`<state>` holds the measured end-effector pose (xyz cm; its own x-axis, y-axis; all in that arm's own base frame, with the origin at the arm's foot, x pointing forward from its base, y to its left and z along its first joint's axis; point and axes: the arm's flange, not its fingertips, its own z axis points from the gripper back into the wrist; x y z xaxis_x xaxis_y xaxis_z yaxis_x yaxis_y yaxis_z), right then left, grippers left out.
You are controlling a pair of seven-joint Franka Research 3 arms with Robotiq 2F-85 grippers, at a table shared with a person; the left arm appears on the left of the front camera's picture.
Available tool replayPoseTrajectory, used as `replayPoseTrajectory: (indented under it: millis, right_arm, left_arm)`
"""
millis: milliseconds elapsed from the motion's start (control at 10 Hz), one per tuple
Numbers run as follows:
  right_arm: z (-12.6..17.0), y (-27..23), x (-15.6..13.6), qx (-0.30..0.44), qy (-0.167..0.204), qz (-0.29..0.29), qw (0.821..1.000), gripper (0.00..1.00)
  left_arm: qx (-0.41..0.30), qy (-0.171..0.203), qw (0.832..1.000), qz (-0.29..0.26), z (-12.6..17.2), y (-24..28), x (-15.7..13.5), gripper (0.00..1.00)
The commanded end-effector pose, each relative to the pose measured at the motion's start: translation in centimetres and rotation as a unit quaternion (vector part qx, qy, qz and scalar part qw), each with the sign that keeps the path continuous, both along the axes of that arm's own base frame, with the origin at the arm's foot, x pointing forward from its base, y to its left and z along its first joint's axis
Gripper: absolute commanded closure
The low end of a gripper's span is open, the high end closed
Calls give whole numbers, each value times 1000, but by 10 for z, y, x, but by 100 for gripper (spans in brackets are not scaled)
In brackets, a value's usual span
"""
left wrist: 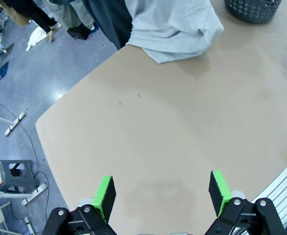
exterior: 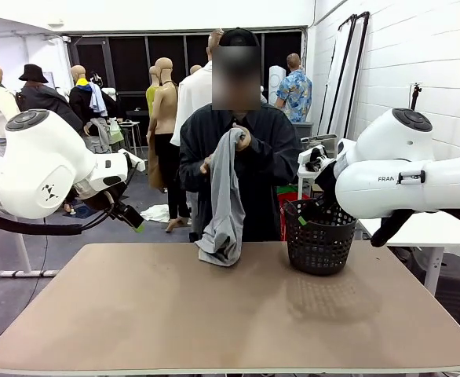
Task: Fold the training pants.
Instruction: Grab both ends of the Training pants handed by a person.
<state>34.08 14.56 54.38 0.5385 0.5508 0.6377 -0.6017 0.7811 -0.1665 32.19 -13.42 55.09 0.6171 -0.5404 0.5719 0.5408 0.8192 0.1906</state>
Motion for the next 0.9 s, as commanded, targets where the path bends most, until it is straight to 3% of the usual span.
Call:
replayPoseTrajectory:
  millis: [0,800]
  right_arm:
    - [0,1,0,1,-1,2,1000,0]
    - [0,1,0,1,-1,2,1000,0]
  left_arm:
    - [-2,2,1000,-4,-1,0,-1,0]
    - [-2,2,1000,-4,-1,0,-1,0]
